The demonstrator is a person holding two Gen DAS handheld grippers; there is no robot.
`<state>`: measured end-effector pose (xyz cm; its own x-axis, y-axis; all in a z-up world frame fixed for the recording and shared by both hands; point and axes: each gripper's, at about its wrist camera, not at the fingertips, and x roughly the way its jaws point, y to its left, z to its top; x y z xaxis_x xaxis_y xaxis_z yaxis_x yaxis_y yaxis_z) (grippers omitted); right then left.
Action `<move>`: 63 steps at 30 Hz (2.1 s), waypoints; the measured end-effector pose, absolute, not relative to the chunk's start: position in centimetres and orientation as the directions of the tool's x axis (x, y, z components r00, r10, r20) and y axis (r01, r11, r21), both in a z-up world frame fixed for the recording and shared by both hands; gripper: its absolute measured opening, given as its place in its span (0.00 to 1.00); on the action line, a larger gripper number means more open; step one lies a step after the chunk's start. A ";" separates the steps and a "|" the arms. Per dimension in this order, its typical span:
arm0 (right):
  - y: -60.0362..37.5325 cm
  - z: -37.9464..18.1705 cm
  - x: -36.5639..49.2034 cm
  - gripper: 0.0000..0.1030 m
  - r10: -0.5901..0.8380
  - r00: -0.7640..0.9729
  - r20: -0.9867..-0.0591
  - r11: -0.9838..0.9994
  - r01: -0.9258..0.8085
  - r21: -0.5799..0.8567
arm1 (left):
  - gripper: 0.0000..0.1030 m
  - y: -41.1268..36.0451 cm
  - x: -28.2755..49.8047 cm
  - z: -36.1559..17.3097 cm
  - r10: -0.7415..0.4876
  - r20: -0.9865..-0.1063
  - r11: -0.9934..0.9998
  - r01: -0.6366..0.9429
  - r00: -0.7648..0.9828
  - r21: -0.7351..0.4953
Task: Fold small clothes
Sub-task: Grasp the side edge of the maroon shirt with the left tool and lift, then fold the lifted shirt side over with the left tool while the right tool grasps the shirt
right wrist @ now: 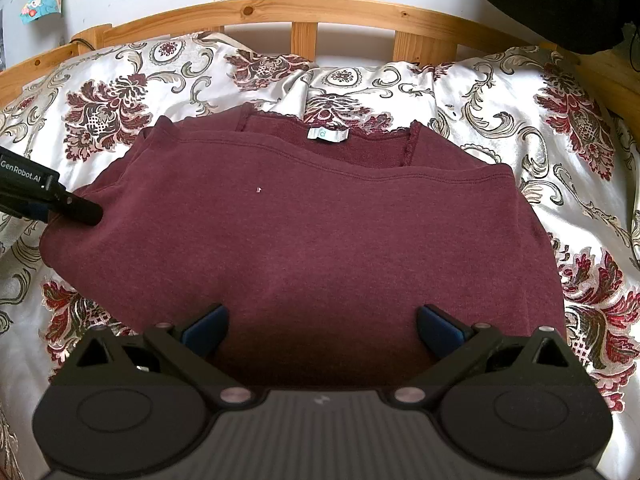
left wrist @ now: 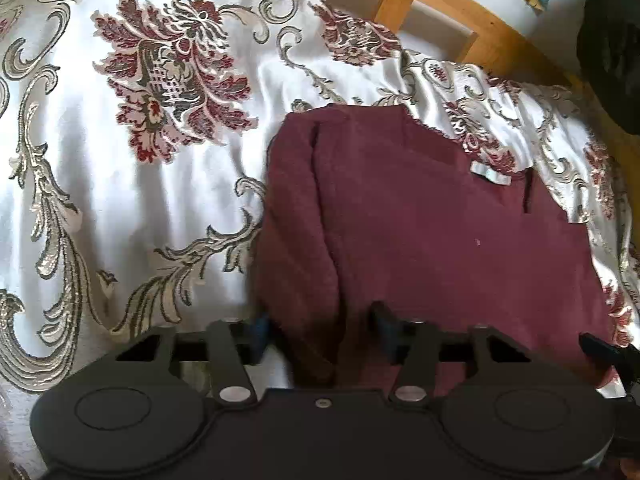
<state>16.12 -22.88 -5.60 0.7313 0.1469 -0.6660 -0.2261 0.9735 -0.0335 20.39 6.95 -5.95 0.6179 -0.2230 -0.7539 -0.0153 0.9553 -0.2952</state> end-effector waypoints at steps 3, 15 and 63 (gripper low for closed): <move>-22.9 -5.5 16.1 1.00 0.146 0.731 -0.667 0.974 -0.226 -0.034 | 0.26 6.8 20.1 -5.5 -0.236 -0.734 0.951 -0.006 0.637 -0.310; -25.6 -2.5 16.2 1.00 0.164 0.759 -0.630 0.982 -0.185 0.032 | 0.12 2.1 20.6 1.1 -0.264 -0.651 0.961 0.137 0.711 -0.240; -41.9 -1.8 17.9 1.00 0.272 0.805 -0.528 0.812 0.103 0.575 | 0.99 -16.1 16.1 1.1 -0.488 -0.748 0.817 0.536 0.449 -0.212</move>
<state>17.88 -41.90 -1.80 0.8048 0.2716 -0.5277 0.1029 0.8119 0.5747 16.06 -16.06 1.07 0.4490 -0.4884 -0.7482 0.5363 0.8171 -0.2115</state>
